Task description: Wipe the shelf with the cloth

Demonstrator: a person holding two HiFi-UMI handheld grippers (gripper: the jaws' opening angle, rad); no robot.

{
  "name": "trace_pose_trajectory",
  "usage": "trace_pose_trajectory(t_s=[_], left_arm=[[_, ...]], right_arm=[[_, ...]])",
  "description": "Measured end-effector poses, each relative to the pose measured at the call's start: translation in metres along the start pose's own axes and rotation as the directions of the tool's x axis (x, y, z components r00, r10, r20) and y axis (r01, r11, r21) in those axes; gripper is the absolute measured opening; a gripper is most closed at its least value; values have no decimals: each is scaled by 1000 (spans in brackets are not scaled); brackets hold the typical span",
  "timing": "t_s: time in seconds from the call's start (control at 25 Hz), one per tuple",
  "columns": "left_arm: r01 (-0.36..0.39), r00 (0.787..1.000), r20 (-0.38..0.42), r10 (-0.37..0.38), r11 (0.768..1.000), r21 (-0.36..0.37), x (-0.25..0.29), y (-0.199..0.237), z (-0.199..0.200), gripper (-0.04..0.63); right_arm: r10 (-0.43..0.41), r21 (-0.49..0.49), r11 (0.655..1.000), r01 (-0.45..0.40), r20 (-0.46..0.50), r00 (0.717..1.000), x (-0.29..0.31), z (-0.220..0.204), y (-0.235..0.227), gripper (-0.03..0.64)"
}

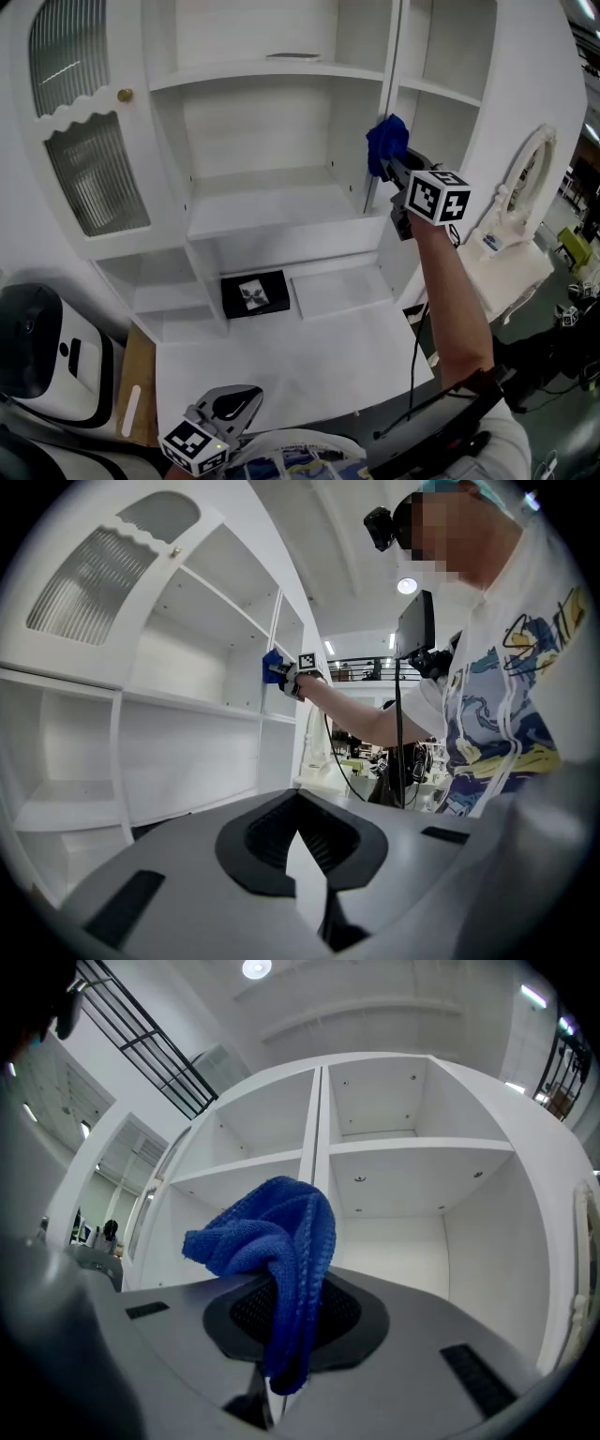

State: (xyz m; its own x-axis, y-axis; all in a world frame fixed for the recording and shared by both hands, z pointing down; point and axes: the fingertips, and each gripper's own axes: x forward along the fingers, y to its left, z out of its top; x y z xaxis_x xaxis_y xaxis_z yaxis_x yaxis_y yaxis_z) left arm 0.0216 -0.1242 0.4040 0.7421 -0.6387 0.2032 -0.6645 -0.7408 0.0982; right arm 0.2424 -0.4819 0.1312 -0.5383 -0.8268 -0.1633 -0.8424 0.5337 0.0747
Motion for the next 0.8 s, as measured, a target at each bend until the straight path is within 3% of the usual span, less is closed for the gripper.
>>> trace_pose_trajectory(t_s=[0.48, 0.8], left_arm=[[5, 1000, 8, -5, 1000, -7, -17, 2, 0, 3], [-7, 1000, 13, 8, 999, -34, -27, 7, 1, 3]], right_arm=[[-28, -77, 996, 34, 86, 996, 13, 91, -7, 67], [-49, -78, 995, 59, 122, 991, 16, 117, -9, 67]])
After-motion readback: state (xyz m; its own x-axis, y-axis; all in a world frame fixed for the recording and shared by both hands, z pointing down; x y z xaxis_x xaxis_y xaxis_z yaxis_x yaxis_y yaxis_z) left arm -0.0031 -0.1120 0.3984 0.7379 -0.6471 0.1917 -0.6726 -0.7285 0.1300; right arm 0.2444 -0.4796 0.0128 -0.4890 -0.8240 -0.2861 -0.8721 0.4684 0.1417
